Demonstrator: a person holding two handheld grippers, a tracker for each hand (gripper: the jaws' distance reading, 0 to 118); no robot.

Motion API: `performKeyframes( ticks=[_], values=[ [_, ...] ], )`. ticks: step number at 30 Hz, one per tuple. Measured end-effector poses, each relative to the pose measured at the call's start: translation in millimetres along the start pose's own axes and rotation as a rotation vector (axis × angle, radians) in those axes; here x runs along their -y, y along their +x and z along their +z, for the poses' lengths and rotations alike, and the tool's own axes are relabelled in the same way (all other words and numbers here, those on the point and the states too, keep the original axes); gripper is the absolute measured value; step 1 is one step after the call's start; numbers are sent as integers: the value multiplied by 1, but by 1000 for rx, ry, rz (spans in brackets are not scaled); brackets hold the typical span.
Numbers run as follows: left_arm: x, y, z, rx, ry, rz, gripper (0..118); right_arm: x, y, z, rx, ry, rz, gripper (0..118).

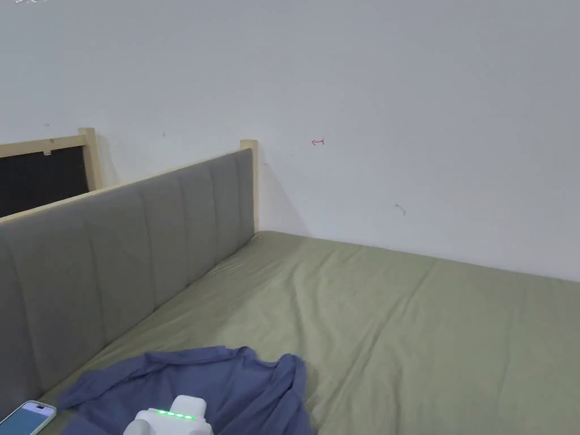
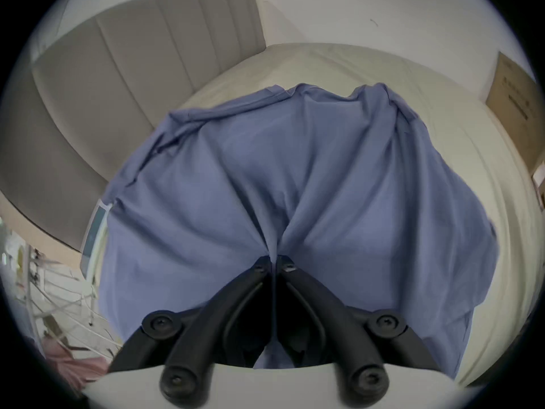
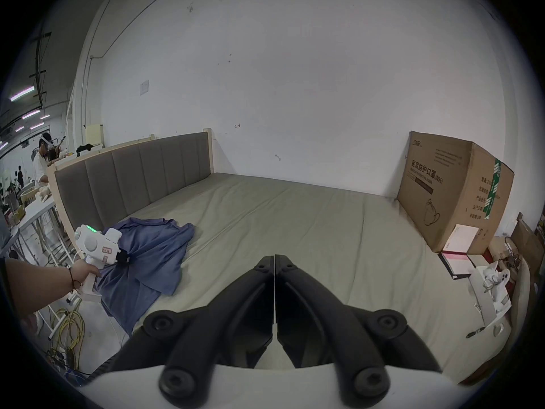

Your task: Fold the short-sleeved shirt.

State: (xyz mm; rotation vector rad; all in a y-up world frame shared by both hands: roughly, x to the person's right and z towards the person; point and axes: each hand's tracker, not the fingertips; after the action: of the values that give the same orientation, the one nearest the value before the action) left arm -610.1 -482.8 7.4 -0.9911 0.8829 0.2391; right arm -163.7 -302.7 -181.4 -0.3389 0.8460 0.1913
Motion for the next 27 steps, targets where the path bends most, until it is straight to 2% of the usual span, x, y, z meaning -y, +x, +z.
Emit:
performKeyframes(
  ticks=[1,3,7,11,15,21,27],
  values=[
    [-8,-10,-17,44,5,14,1,0,0,0,-5,0,-4,0],
    [-9,-20,-1,81,30,50,1,-1,4,0,-12,2,-10,0],
    [-22,-55,40,117,215,164,1,-3,12,-1,-10,17,-35,0],
    [-43,-71,92,80,326,64,1,-6,23,-1,-7,36,-109,0],
    [-70,-67,167,164,515,67,1,-9,31,3,-3,77,-153,0],
    [-119,7,279,394,694,-55,1,-22,51,21,6,173,-160,0],
    [-155,100,336,695,702,-159,1,-33,76,50,60,246,-163,0]
  ],
)
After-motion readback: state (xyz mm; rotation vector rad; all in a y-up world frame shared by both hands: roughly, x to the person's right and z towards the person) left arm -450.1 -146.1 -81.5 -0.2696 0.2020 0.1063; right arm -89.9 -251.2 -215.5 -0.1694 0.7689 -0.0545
